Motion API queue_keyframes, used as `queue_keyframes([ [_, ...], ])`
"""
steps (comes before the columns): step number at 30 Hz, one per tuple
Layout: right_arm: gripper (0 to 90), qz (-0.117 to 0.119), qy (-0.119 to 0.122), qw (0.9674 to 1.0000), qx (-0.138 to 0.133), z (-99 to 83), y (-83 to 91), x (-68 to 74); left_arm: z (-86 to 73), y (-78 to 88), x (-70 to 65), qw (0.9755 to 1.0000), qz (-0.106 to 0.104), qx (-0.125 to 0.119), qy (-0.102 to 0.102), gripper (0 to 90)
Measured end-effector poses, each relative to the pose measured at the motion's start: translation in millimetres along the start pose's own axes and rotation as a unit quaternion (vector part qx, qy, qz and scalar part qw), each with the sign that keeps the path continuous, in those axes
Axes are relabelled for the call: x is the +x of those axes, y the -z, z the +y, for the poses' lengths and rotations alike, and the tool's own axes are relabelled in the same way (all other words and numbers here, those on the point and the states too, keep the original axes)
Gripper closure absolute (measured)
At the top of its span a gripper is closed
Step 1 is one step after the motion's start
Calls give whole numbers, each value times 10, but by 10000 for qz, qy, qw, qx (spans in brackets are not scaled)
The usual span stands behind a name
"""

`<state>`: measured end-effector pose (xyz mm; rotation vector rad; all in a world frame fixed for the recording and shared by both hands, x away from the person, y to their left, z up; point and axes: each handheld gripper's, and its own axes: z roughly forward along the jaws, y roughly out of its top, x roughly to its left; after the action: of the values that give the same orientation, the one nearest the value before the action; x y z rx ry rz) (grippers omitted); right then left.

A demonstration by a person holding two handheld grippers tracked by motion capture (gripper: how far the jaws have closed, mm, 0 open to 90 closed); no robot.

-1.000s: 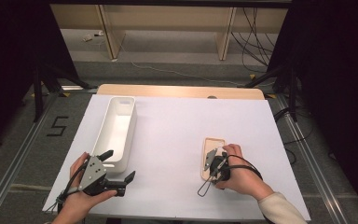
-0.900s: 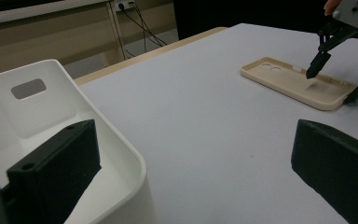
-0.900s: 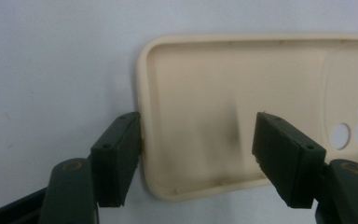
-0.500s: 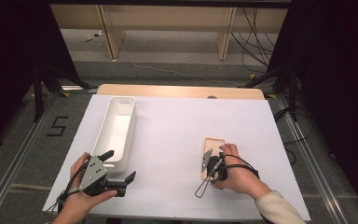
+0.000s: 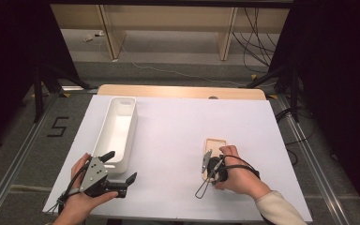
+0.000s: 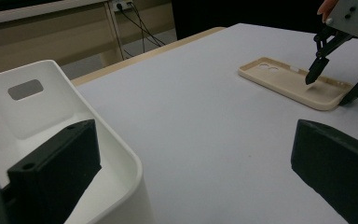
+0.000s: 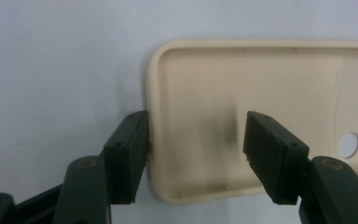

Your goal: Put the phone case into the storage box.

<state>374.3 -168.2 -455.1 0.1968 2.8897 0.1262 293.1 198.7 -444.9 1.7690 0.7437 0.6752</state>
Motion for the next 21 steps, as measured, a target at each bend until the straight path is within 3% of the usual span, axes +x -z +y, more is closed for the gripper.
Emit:
queue_keyframes([
  [1,437,-26,107,9999,-32,-3,-8,-10,0,0,-1,10000,1,0,0,11],
  [4,469,23,6,10000,40,9,5,20,0,0,0,10000,-1,2,-3,11],
  [5,494,30,162,9999,2,7,-1,4,-1,0,0,10000,-7,-3,4,11],
  [7,505,44,34,10000,68,16,9,35,-2,0,0,10000,-7,1,2,11],
  [21,650,153,262,9995,91,32,18,71,-2,1,-1,10000,-11,5,-5,11],
])
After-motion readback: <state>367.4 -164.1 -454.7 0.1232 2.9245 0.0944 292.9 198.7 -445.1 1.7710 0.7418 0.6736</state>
